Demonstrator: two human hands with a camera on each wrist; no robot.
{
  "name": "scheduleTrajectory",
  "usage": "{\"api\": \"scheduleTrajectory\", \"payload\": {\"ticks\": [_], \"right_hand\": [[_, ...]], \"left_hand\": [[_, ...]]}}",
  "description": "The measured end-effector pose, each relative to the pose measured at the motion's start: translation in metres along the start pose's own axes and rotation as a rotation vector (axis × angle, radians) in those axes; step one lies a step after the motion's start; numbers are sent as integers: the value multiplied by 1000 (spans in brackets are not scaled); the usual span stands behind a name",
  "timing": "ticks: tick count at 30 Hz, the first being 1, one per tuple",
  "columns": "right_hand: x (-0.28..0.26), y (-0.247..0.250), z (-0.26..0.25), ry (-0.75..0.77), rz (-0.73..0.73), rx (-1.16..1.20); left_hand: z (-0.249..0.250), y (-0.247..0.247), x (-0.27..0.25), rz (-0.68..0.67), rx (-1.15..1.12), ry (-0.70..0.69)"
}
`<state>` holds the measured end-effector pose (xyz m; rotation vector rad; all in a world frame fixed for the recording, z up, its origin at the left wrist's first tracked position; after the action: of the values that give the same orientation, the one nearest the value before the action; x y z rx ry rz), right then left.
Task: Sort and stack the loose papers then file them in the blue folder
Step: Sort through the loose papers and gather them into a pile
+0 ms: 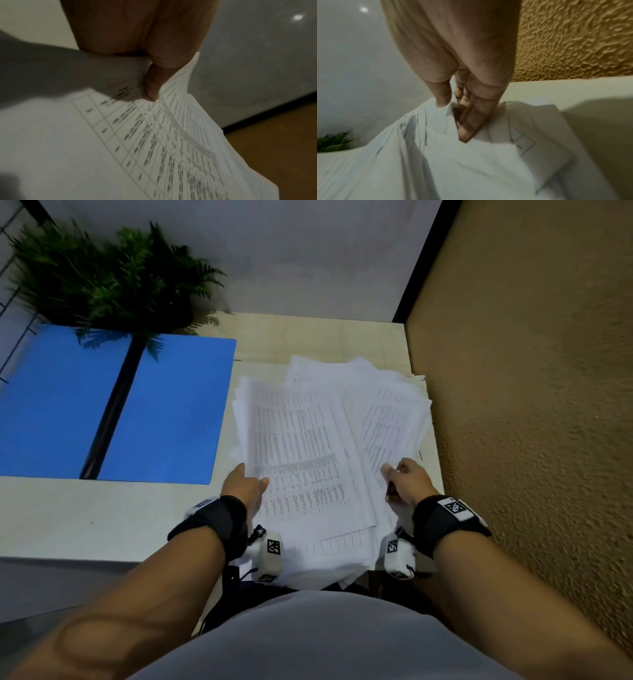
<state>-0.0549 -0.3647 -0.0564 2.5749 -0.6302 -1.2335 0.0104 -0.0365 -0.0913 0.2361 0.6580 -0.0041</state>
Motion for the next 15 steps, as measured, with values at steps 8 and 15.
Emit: {"api": "scheduleTrajectory", "payload": {"ticks": [8, 15], "right_hand": [[26, -24, 6, -35, -95, -17], [22, 8, -10, 3, -17, -222]], "left_hand": [[18, -28, -16, 100, -29, -124], [25, 0, -14, 99, -114, -164]]}}
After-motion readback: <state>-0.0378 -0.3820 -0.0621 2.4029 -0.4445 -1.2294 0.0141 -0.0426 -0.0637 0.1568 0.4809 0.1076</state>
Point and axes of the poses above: each hand's wrist, its own x-axis towards the middle knuckle, its own y-axis out of the back of the hand, z = x × y, the point moved 5 cm from there along x, towards the middle knuckle, and after that the axes turned 7 degrees about -y, right-handed, at the moved point
